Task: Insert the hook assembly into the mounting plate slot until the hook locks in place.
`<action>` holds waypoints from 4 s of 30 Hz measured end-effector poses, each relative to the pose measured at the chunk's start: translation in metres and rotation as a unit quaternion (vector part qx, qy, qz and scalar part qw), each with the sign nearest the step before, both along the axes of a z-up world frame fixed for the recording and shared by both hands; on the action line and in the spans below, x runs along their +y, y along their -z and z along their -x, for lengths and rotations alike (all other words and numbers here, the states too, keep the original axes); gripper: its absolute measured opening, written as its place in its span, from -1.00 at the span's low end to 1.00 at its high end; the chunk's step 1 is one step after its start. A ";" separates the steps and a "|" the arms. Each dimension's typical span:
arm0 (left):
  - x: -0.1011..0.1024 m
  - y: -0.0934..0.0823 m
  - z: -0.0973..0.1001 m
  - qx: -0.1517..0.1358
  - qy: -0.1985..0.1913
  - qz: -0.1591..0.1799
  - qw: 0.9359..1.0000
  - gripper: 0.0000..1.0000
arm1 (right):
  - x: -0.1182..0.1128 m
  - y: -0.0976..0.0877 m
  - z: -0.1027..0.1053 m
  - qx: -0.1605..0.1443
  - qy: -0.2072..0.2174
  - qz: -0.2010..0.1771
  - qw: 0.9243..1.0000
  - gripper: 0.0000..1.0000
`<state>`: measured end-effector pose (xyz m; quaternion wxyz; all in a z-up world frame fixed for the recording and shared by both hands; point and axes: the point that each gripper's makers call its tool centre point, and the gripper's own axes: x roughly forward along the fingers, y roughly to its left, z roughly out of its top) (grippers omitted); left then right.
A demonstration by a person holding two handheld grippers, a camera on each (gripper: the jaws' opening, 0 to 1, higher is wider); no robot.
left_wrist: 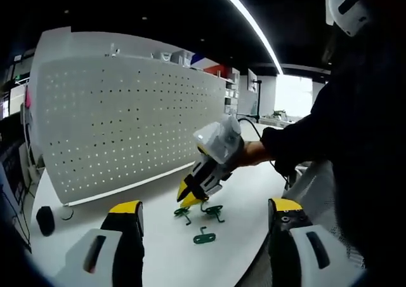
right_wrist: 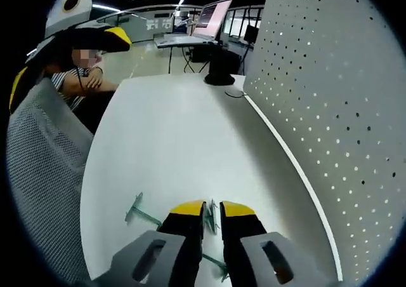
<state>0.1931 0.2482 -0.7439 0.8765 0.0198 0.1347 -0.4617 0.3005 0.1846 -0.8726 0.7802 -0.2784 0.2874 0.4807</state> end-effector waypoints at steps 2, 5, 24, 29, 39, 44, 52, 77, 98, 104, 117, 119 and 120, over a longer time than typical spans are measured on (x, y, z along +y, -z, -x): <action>0.000 0.001 0.000 0.003 -0.001 0.002 1.000 0.65 | 0.002 0.005 0.002 0.001 -0.005 0.010 1.000 -0.87; 0.000 0.003 0.002 0.005 0.005 -0.004 1.000 0.65 | 0.002 0.012 0.002 0.000 -0.008 0.027 1.000 -0.90; 0.007 0.005 -0.004 0.006 -0.004 0.004 1.000 0.63 | 0.002 0.023 -0.008 -0.010 -0.026 0.068 0.997 -1.00; 0.007 0.003 -0.004 0.003 -0.007 0.003 1.000 0.63 | -0.001 0.013 -0.009 -0.011 -0.013 0.052 0.998 -1.00; 0.004 -0.006 -0.005 -0.008 -0.014 0.003 1.000 0.59 | -0.001 -0.029 -0.005 -0.006 0.044 -0.040 0.998 -1.00; 0.005 -0.014 -0.007 -0.019 -0.028 0.005 0.999 0.52 | 0.004 -0.058 -0.001 -0.009 0.063 -0.092 0.994 -1.00; 0.012 -0.032 -0.011 -0.045 -0.075 0.018 0.996 0.35 | 0.025 -0.112 0.015 -0.019 0.073 -0.173 0.982 -1.00; 0.028 -0.079 -0.019 -0.132 -0.191 0.040 0.972 -0.59 | 0.081 -0.212 0.070 -0.030 0.055 -0.308 0.949 -1.00; 0.031 -0.077 -0.022 -0.155 -0.203 0.020 0.967 -0.87 | 0.089 -0.214 0.082 -0.016 0.040 -0.311 0.950 -1.00; 0.029 -0.080 -0.023 -0.158 -0.203 0.019 0.966 -0.91 | 0.088 -0.217 0.082 -0.018 0.040 -0.318 0.947 -1.00; 0.026 -0.080 -0.025 -0.152 -0.203 0.018 0.967 -0.94 | 0.085 -0.217 0.081 -0.028 0.040 -0.321 0.946 -1.00; 0.025 -0.081 -0.025 -0.153 -0.202 0.017 0.967 -0.94 | 0.085 -0.219 0.081 -0.032 0.038 -0.321 0.946 -1.00; 0.026 -0.082 -0.025 -0.154 -0.203 0.018 0.967 -0.95 | 0.085 -0.219 0.081 -0.034 0.037 -0.321 0.946 -1.00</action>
